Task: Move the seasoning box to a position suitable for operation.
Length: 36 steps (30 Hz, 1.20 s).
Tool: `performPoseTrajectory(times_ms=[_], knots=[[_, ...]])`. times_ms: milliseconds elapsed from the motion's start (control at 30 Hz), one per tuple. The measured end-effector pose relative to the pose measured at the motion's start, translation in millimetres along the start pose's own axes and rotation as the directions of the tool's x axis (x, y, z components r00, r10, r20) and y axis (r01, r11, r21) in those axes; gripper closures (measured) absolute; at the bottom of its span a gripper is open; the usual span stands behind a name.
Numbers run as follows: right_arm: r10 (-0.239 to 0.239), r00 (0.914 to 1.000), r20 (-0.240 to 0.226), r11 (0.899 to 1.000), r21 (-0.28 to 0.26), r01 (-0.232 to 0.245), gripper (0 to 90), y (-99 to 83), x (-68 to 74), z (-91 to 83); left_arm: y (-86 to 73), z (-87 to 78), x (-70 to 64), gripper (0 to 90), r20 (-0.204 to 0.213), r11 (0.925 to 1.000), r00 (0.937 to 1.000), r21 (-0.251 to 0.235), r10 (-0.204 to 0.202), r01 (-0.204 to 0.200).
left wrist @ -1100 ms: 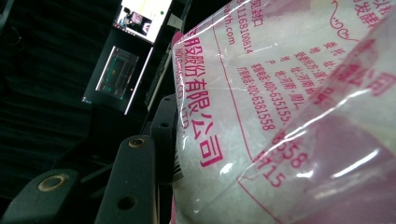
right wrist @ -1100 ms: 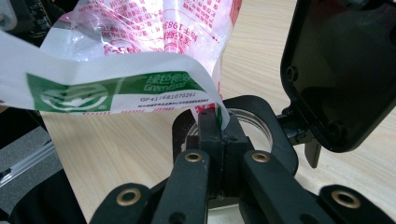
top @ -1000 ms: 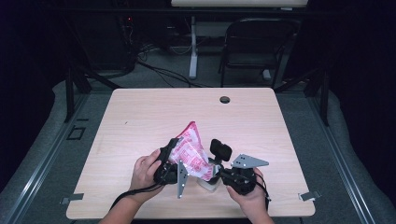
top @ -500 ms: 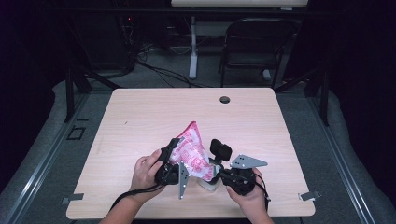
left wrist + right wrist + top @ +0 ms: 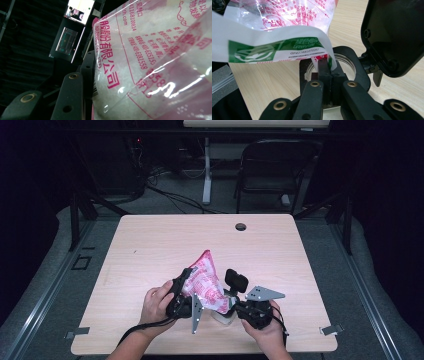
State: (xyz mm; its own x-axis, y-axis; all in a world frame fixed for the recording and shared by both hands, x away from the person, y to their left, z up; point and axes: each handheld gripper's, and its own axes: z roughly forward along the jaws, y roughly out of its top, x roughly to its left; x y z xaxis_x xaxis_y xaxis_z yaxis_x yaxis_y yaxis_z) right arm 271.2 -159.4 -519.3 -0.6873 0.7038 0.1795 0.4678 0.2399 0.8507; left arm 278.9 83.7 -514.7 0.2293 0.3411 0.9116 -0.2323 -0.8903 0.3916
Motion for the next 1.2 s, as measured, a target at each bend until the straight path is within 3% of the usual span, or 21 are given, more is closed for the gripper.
performPoseTrajectory(times_ms=[1200], knots=[[-0.007, 0.9999, 0.012, 1.000, 0.003, 0.007, 85.4, -1.5, 1.7, 2.6, 1.1, -1.1, 2.3, 60.2, -0.015, 0.9995, 0.9994, 0.008, 0.031, -0.031]])
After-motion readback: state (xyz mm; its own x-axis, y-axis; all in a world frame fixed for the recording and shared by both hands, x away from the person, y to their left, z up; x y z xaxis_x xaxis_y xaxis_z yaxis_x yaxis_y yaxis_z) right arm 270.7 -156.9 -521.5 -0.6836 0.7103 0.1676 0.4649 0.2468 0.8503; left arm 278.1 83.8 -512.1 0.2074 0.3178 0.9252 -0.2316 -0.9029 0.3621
